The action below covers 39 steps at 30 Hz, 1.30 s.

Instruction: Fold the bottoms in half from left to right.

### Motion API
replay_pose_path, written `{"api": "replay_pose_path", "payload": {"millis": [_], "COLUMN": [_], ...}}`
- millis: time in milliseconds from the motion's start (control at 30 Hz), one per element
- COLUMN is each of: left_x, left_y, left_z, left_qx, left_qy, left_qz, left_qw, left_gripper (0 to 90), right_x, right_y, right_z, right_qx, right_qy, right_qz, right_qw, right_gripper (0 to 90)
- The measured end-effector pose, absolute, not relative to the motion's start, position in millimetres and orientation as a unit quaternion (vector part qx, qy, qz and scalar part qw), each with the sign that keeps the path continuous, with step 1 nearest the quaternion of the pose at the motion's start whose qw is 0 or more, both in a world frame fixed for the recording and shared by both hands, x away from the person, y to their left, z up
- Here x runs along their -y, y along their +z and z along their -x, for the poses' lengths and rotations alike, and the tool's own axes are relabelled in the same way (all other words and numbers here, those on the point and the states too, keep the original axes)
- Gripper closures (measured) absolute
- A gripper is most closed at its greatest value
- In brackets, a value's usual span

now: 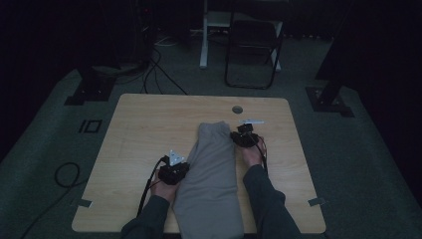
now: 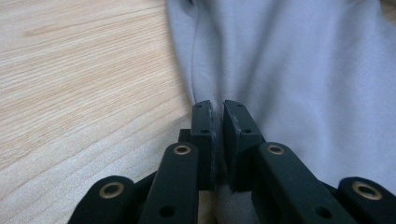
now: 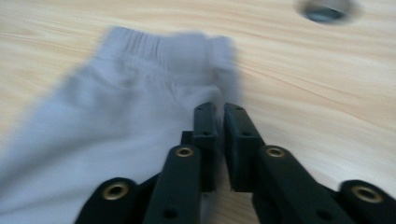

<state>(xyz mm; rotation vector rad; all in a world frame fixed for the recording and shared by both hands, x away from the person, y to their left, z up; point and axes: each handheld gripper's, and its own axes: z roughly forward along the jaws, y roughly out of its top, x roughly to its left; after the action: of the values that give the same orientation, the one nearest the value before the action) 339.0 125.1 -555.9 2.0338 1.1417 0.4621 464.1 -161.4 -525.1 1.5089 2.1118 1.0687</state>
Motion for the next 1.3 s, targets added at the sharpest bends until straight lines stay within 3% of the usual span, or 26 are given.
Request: {"api": "replay_pose_path", "payload": {"millis": [133,200,400,567,733,767,867,933,1000,1167,1300], "left_x": [-126.1,-129.1,-130.9,-108.4,-85.1,-83.0,-81.9,-83.9,-87.1,-89.5,-89.3], "left_y": [-556.0,-555.9,-548.4,-539.8,-545.4,-547.2,-548.0,-548.2,-548.7,-550.4,-550.5], "left_z": [-339.6,-341.6,-358.5,-385.5,-403.6,-405.2,-406.9,-407.6,-407.9,-405.1,-401.4], "left_qx": [-0.45,-0.452,-0.464,-0.455,-0.443,-0.444,-0.448,-0.451,-0.454,-0.454,-0.454], "left_qy": [0.176,0.162,0.16,0.169,0.193,0.196,0.207,0.208,0.204,0.212,0.216], "left_qz": [-0.791,-0.789,-0.774,-0.789,-0.811,-0.811,-0.806,-0.804,-0.801,-0.798,-0.798], "left_qw": [0.375,0.382,0.399,0.378,0.33,0.326,0.327,0.327,0.331,0.334,0.331], "left_gripper": [81.2,76.2,67.0,64.0,62.1,62.1,67.8,75.4,76.8,77.8,80.0], "right_x": [173.2,172.1,156.6,149.1,151.2,152.4,154.6,155.7,158.2,156.5,152.2], "right_y": [-529.4,-527.1,-520.4,-532.5,-542.8,-543.1,-542.6,-537.8,-532.6,-532.3,-545.0], "right_z": [-460.8,-455.9,-429.4,-426.0,-440.4,-443.7,-453.7,-456.4,-456.9,-450.3,-445.3], "right_qx": [-0.728,-0.727,-0.763,-0.794,-0.779,-0.775,-0.777,-0.767,-0.753,-0.758,-0.779], "right_qy": [0.374,0.381,0.403,0.361,0.324,0.323,0.326,0.322,0.336,0.357,0.34], "right_qz": [-0.549,-0.543,-0.463,-0.445,-0.495,-0.502,-0.508,-0.513,-0.522,-0.501,-0.49], "right_qw": [0.168,0.178,0.202,0.2,0.206,0.207,0.181,0.21,0.217,0.215,0.193], "right_gripper": [67.4,63.6,61.5,65.8,55.0,55.5,83.1,88.5,87.5,73.4,72.1]}}
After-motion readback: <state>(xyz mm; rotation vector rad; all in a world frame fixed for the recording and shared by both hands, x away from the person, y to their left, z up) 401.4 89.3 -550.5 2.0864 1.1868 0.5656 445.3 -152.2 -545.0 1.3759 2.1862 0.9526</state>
